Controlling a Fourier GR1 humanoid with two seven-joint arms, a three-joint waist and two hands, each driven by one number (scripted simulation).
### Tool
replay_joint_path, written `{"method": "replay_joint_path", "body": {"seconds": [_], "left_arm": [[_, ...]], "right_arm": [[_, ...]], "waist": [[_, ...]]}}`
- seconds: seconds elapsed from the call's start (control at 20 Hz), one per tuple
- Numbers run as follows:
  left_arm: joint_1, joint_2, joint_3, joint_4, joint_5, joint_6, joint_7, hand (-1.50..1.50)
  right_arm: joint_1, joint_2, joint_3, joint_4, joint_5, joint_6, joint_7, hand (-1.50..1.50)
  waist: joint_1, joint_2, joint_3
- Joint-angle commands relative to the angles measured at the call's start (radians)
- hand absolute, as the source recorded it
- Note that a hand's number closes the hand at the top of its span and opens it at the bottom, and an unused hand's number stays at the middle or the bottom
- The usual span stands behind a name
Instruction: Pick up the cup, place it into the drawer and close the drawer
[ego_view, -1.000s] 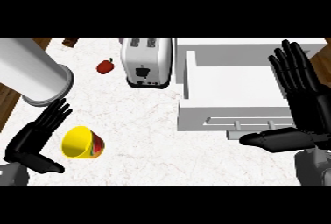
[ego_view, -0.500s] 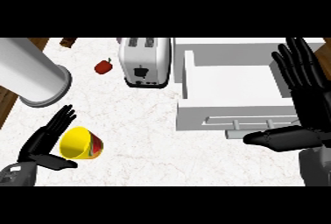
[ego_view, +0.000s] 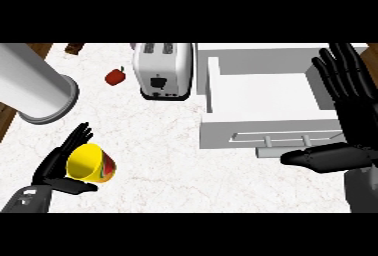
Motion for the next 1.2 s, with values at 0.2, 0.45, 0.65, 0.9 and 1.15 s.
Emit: {"method": "replay_joint_path", "body": {"seconds": [0.2, 0.45, 0.65, 0.9, 1.15], "left_arm": [[-0.039, -0.031, -0.022, 0.069, -0.024, -0.079, -0.201, -1.5], [-0.06, -0.094, -0.039, 0.098, -0.036, -0.034, -0.212, -1.5], [-0.085, -0.071, -0.05, 0.112, -0.038, -0.1, -0.2, -1.5], [-0.073, -0.102, -0.058, 0.105, -0.012, -0.21, -0.198, 1.5], [-0.091, -0.104, -0.059, 0.015, -0.012, -0.073, -0.29, 1.5]], "right_arm": [[-0.027, 0.0, -0.004, 0.028, -0.002, 0.0, 0.001, -1.5], [-0.039, -0.021, -0.022, 0.029, -0.019, 0.018, 0.006, -1.5], [-0.044, -0.02, -0.022, 0.069, -0.009, 0.024, -0.021, -1.5], [-0.03, -0.033, -0.031, 0.023, -0.038, 0.037, 0.013, -1.5], [-0.022, -0.013, -0.012, 0.042, 0.018, 0.008, -0.019, -1.5]], "waist": [[0.002, 0.004, -0.001], [-0.006, 0.005, -0.001], [-0.001, 0.006, -0.001], [-0.013, 0.006, -0.003], [0.005, 0.002, -0.001]]}}
